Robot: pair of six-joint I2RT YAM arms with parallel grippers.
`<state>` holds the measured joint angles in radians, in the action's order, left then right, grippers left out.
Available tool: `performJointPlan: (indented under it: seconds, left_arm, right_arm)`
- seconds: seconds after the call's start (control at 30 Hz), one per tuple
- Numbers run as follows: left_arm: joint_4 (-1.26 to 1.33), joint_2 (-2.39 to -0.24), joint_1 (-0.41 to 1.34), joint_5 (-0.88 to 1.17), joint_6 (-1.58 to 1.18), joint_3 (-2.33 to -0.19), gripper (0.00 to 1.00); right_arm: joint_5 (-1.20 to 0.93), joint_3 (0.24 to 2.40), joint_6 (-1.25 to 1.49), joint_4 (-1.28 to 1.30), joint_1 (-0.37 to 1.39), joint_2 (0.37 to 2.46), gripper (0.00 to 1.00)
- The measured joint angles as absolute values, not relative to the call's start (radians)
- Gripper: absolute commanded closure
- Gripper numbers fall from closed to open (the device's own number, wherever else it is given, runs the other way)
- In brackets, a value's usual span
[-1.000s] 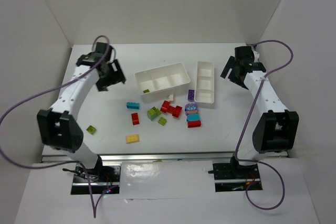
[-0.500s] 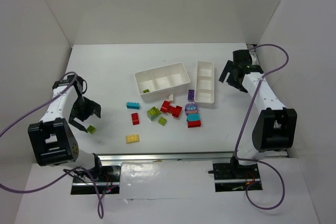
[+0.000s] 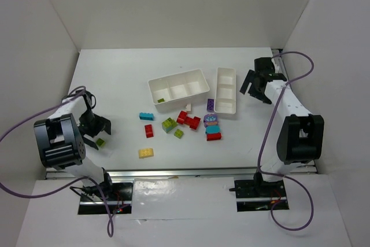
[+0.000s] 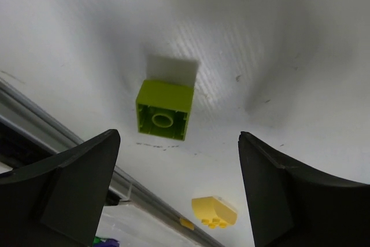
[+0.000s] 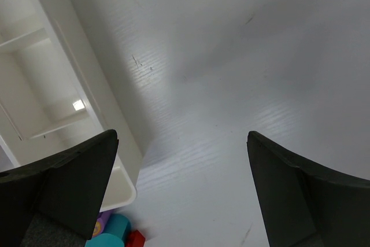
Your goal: Sort the legos into containers by color
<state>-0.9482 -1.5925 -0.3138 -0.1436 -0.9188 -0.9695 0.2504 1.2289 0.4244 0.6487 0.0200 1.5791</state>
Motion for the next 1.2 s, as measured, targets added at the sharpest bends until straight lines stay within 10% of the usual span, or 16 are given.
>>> performJointPlan:
  seconds: [0.33, 0.63, 1.2]
  left_arm:
    - [-0.837, -1.636, -0.323, -0.125, -0.919, -0.936, 0.31]
    - [-0.792, -1.641, -0.316, -0.091, -0.850, -0.945, 0.82]
    - [-0.756, -1.724, 0.234, 0.022, -0.550, -1.738, 0.88]
  right_arm:
    - [0.251, 1.243, 0.424, 0.651, 0.020, 1.613, 0.00]
    - [0.254, 1.275, 0.424, 0.658, 0.020, 1.613, 0.00]
    - [0.250, 1.346, 0.429, 0.670, 0.020, 1.613, 0.00]
